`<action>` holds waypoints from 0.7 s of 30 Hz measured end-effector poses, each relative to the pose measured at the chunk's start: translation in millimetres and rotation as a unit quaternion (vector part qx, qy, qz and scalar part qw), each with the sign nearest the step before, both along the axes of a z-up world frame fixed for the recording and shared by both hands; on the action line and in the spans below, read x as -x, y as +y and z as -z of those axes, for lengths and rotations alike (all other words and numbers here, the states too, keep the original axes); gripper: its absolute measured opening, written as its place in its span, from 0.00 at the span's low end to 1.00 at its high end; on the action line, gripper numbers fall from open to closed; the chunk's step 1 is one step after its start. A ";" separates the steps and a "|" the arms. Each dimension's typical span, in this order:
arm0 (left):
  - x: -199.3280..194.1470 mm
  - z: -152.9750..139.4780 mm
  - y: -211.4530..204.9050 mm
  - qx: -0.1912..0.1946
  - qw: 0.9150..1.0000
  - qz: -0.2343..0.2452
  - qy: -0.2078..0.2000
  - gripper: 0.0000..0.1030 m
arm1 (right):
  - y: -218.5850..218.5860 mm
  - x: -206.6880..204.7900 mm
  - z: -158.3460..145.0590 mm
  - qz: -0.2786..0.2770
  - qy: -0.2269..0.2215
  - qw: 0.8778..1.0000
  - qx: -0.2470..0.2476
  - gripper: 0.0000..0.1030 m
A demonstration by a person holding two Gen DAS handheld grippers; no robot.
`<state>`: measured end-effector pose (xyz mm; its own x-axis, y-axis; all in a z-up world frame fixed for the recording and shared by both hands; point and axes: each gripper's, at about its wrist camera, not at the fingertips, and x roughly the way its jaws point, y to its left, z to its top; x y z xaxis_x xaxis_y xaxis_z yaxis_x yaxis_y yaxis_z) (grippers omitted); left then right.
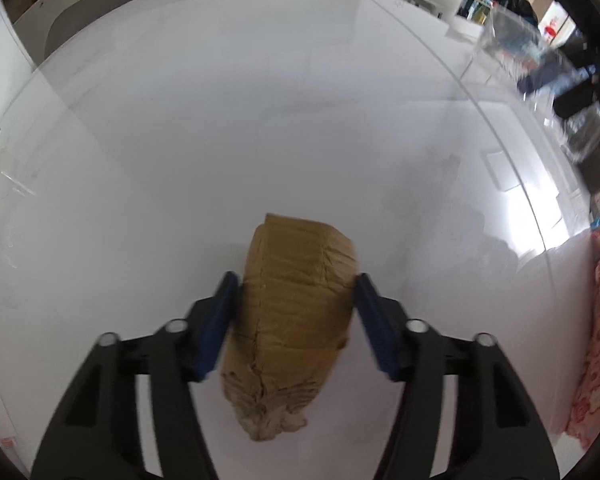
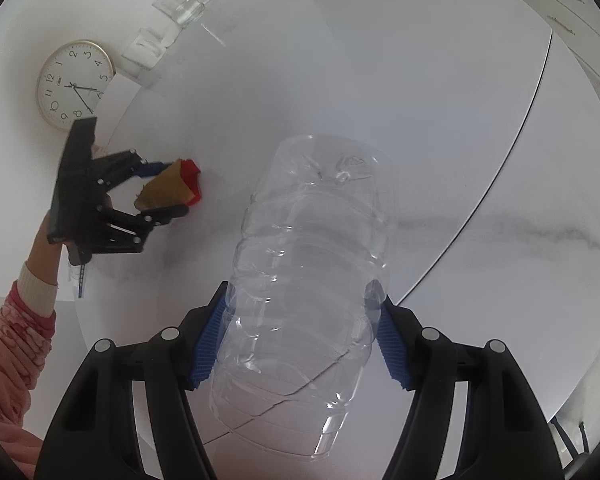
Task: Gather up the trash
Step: 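Grasp the cardboard box with the left tool while the right tool holds the bottle, then carry the cardboard box and clear bottle over the white bin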
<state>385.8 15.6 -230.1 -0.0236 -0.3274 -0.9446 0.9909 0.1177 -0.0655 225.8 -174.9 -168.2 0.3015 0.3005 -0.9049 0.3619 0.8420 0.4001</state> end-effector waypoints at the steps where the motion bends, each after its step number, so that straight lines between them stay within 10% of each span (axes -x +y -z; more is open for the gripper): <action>1: -3.5 0.6 3.9 -0.001 1.000 -0.001 -0.001 0.47 | -1.0 0.0 -0.7 0.000 0.000 1.000 0.001 0.66; 21: 11.1 -4.0 11.1 0.025 0.995 -0.084 -0.037 0.29 | 5.1 0.6 -6.8 -0.031 -0.002 1.000 -0.002 0.66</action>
<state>374.7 26.7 -226.2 0.1039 -0.3669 -0.9244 0.9597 0.2811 -0.0037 225.2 -169.8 -161.4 0.2850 0.3229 -0.9025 0.3081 0.8608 0.4052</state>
